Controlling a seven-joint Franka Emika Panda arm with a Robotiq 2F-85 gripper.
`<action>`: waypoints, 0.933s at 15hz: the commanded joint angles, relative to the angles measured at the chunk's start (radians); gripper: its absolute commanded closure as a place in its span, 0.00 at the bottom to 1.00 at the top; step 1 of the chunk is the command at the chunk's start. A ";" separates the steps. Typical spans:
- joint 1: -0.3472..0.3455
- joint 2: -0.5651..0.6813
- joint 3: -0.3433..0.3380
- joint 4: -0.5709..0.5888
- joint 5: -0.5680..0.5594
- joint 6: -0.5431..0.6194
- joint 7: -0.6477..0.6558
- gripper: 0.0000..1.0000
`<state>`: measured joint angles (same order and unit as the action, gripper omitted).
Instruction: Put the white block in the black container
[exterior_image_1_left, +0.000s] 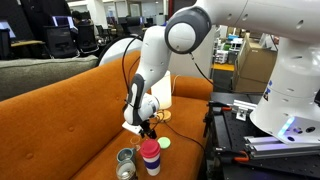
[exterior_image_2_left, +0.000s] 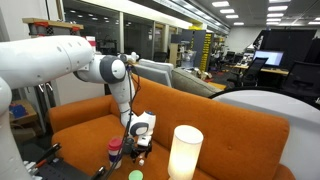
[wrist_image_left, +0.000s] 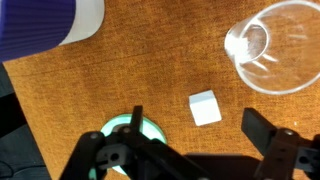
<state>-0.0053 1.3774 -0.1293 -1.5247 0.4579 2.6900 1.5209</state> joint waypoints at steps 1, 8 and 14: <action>-0.022 0.046 0.005 0.077 -0.026 -0.019 0.023 0.00; -0.044 0.088 0.010 0.133 -0.032 -0.039 0.022 0.00; -0.046 0.094 0.011 0.149 -0.032 -0.039 0.023 0.34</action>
<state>-0.0317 1.4719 -0.1292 -1.3920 0.4564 2.6730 1.5249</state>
